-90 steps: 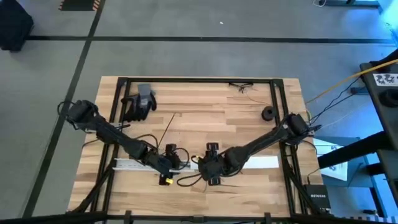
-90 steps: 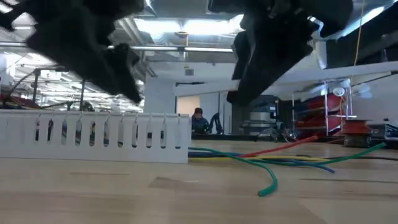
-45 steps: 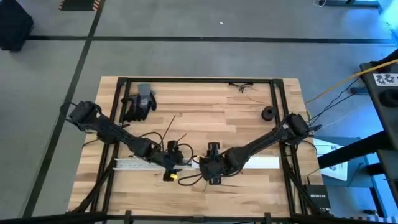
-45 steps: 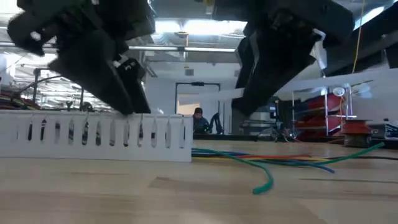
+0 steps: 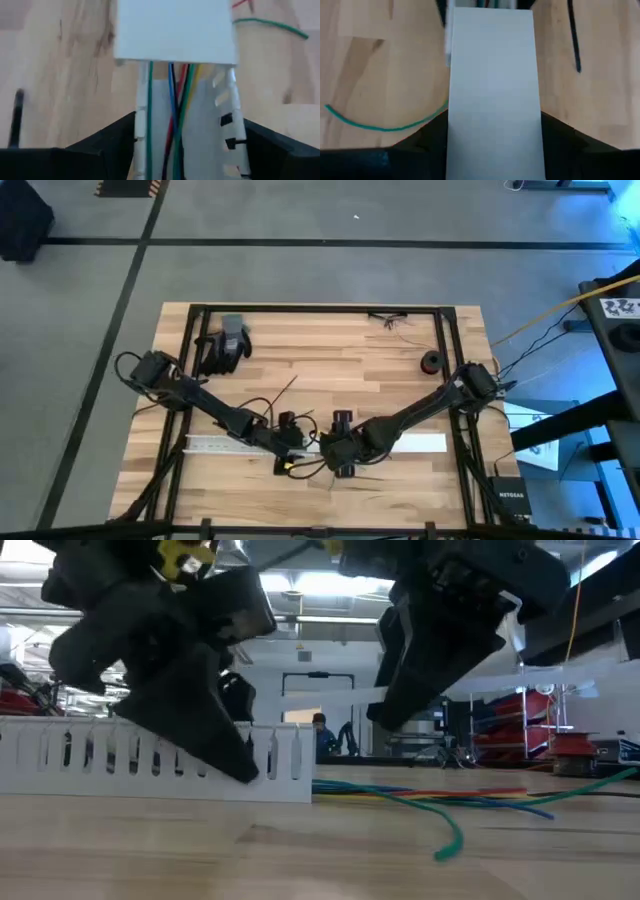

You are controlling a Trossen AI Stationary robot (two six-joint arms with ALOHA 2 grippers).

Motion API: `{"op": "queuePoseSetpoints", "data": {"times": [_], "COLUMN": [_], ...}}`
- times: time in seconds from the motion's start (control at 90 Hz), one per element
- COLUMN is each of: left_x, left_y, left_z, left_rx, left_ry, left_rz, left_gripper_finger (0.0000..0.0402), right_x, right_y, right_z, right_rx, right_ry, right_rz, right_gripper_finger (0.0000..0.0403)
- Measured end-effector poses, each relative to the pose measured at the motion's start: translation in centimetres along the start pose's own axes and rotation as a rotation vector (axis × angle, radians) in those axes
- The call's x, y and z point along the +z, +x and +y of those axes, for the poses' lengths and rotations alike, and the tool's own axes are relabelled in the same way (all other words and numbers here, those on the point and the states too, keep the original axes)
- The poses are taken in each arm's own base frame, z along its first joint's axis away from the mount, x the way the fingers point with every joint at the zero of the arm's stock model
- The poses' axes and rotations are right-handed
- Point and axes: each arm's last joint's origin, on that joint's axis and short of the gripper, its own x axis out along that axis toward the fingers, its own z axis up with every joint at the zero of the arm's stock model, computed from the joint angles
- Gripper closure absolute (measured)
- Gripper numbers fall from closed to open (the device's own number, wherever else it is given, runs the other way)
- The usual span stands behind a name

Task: Ziptie cables
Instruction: Close the white cable duct

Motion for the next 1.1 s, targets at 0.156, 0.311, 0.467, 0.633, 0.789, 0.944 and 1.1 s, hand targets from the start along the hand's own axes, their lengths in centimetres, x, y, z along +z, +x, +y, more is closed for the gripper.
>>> {"op": "queuePoseSetpoints", "data": {"times": [0.156,0.311,0.467,0.633,0.789,0.944,1.1], "left_x": [0.2,0.3,0.3,0.3,0.3,0.2,0.2], "left_y": [0.1,0.2,0.2,0.2,0.2,0.2,0.3], "left_z": [-0.1,0.0,0.0,-0.1,-0.1,0.0,-0.1], "left_rx": [0.008,0.006,0.008,0.007,0.008,0.008,0.007], "left_ry": [0.005,0.031,0.032,0.036,0.038,0.037,0.037], "left_rz": [-0.027,-0.04,-0.04,-0.042,-0.042,-0.04,-0.043], "left_gripper_finger": [0.0188,0.0205,0.02,0.02,0.0197,0.0189,0.0174], "right_x": [0.0,0.2,0.1,0.1,0.1,0.3,0.4], "right_y": [0.3,0.3,0.6,1.9,3.0,3.7,3.7], "right_z": [0.2,0.2,0.3,0.0,-0.4,-0.7,-0.7], "right_rx": [0.032,0.038,0.036,0.03,0.028,0.057,0.07], "right_ry": [0.028,0.035,0.036,0.07,0.085,0.103,0.096], "right_rz": [-0.021,-0.04,-0.037,-0.031,-0.013,-0.019,-0.027], "right_gripper_finger": [0.0175,0.0175,0.0175,0.0175,0.0175,0.0175,0.0175]}}
